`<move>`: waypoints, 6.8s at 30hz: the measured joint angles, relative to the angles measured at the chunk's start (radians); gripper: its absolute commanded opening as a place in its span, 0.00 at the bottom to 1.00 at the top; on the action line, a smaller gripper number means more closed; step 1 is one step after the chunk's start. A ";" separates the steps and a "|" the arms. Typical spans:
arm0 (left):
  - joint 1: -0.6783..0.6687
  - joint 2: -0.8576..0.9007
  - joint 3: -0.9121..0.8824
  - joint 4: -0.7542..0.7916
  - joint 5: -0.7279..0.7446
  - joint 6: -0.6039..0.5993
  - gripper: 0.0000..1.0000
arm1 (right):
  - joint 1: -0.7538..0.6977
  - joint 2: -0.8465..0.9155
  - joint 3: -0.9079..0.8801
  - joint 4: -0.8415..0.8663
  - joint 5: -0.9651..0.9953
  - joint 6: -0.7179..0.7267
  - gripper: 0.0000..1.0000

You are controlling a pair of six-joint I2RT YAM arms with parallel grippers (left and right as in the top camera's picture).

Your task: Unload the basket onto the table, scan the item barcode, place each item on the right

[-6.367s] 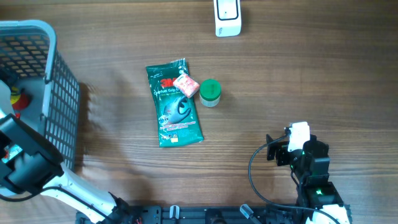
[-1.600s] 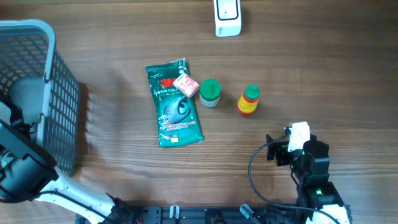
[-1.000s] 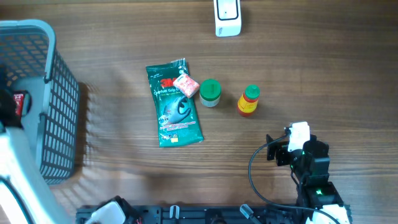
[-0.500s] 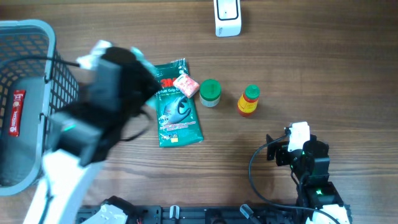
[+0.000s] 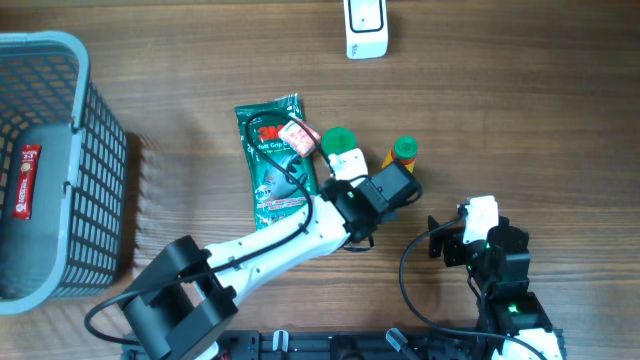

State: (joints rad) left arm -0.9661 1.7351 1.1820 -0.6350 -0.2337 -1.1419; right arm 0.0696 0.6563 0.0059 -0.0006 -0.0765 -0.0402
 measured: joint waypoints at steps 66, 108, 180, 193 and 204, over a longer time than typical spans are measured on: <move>1.744 0.317 0.347 0.046 0.112 1.442 1.00 | 0.000 0.000 0.000 0.000 0.000 0.000 1.00; 1.343 -0.573 0.382 0.000 0.426 1.030 0.04 | 0.000 0.000 0.000 0.000 0.000 0.000 1.00; 0.373 -1.037 0.086 -0.869 -0.095 0.806 1.00 | 0.000 0.000 0.000 0.024 0.016 -0.196 1.00; 0.373 -1.037 0.086 -0.869 -0.095 0.806 1.00 | 0.000 0.000 0.001 0.204 -0.440 1.232 1.00; 0.373 -1.037 0.086 -0.869 -0.095 0.805 1.00 | 0.000 -0.001 0.000 0.252 -0.748 1.861 1.00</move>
State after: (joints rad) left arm -0.5934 0.6983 1.2682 -1.5036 -0.3286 -0.3367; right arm 0.0696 0.6556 0.0063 0.2512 -0.8246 1.8206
